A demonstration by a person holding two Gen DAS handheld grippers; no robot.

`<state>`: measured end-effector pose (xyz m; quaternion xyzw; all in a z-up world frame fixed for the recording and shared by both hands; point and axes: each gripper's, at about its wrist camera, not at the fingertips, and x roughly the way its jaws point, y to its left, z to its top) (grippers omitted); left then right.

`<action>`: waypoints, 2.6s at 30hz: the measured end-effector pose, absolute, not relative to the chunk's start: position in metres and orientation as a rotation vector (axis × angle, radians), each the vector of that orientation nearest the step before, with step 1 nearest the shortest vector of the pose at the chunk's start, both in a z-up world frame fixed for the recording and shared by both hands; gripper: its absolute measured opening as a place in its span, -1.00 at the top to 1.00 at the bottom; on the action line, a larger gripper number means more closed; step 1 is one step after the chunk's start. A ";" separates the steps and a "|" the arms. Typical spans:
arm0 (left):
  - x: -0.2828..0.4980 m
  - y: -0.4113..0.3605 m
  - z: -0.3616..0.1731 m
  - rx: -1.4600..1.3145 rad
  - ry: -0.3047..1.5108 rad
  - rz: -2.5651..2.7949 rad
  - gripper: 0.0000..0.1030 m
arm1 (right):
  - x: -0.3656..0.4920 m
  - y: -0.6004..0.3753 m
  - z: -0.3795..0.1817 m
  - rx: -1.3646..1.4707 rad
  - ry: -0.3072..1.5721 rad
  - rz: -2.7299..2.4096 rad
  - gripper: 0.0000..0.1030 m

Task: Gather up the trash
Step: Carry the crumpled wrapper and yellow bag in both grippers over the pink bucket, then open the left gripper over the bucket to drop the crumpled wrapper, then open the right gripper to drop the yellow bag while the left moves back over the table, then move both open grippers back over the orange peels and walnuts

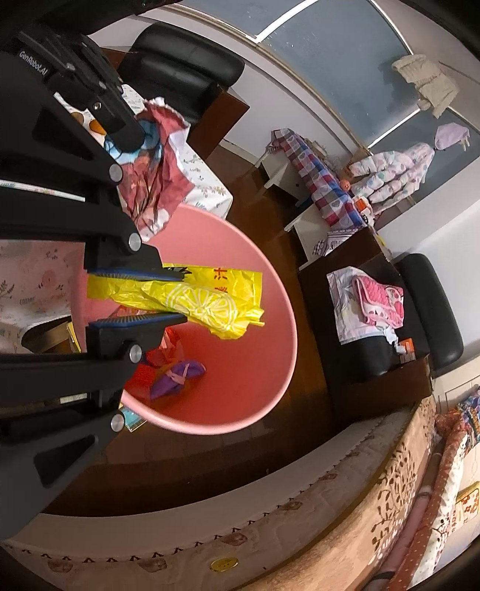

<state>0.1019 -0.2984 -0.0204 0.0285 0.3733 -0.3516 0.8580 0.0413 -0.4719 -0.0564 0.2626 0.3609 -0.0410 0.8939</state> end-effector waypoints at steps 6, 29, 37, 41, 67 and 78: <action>0.108 -0.315 -0.035 0.076 0.814 -0.751 0.92 | 0.046 -0.481 -0.065 0.546 0.767 -0.100 0.68; 0.109 -0.318 -0.042 0.070 0.819 -0.737 0.04 | 0.049 -0.484 -0.080 0.570 0.794 -0.097 0.68; 0.101 -0.307 -0.037 0.062 0.815 -0.715 0.03 | 0.047 -0.482 -0.079 0.590 0.794 -0.090 0.50; 0.098 -0.302 -0.034 0.060 0.811 -0.702 0.03 | 0.046 -0.480 -0.076 0.612 0.797 -0.068 0.36; 0.067 -0.202 -0.009 0.027 0.753 -0.483 0.03 | 0.039 -0.397 -0.041 0.475 0.798 0.038 0.35; 0.059 -0.138 -0.010 -0.016 0.746 -0.363 0.03 | 0.042 -0.338 -0.041 0.405 0.832 0.113 0.35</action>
